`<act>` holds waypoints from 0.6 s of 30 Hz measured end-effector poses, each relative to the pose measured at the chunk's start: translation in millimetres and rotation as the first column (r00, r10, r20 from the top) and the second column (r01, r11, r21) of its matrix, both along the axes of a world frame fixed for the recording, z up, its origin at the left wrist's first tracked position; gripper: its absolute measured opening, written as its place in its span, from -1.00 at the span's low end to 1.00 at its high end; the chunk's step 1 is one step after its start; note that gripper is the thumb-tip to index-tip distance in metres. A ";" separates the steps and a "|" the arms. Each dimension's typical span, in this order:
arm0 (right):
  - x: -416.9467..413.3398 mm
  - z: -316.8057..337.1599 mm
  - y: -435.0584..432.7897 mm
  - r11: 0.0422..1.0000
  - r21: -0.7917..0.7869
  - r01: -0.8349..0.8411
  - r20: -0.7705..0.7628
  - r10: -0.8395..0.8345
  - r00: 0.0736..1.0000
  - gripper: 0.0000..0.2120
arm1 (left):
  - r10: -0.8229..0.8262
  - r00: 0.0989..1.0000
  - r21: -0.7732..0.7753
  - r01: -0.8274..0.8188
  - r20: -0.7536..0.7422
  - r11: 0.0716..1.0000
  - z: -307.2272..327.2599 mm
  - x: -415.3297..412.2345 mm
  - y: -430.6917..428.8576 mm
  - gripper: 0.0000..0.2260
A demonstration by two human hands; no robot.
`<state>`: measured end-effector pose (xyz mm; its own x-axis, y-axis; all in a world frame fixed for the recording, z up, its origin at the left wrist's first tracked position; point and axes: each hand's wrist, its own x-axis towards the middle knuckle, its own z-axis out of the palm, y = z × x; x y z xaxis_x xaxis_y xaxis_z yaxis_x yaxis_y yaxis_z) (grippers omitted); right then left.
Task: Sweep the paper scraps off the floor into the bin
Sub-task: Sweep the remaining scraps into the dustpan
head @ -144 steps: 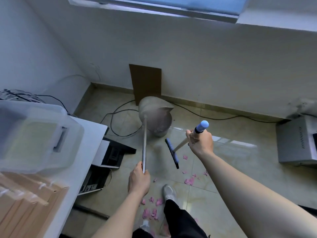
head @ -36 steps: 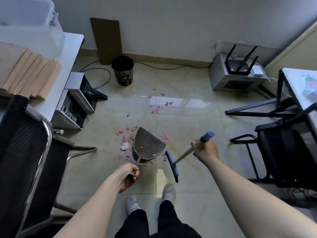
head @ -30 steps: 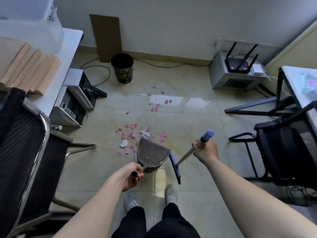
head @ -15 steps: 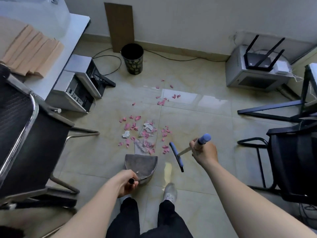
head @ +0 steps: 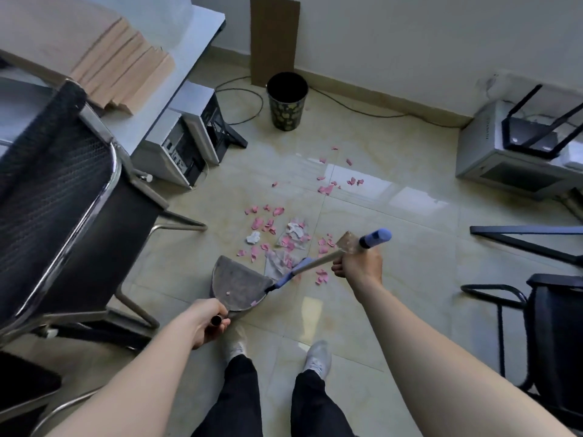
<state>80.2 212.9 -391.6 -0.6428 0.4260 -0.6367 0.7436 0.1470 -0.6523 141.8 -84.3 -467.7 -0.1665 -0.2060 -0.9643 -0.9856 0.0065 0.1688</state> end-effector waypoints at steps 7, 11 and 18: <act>-27.1 13.0 -67.9 0.745 -0.625 0.232 0.155 -0.173 0.973 -0.68 | 0.045 0.997 -0.016 -0.046 -0.056 0.999 -12.8 -21.7 -54.9 -0.81; -31.4 23.7 -96.2 0.702 -0.685 0.195 0.253 -0.022 0.967 -0.70 | 0.060 0.996 -0.012 -0.061 -0.066 0.998 -11.6 -31.1 -80.5 -0.85; -28.2 -4.1 -132.9 0.865 -0.496 0.079 0.439 0.171 0.882 -0.70 | 0.099 0.993 0.039 -0.096 -0.071 0.995 -5.7 -40.5 -103.3 -0.89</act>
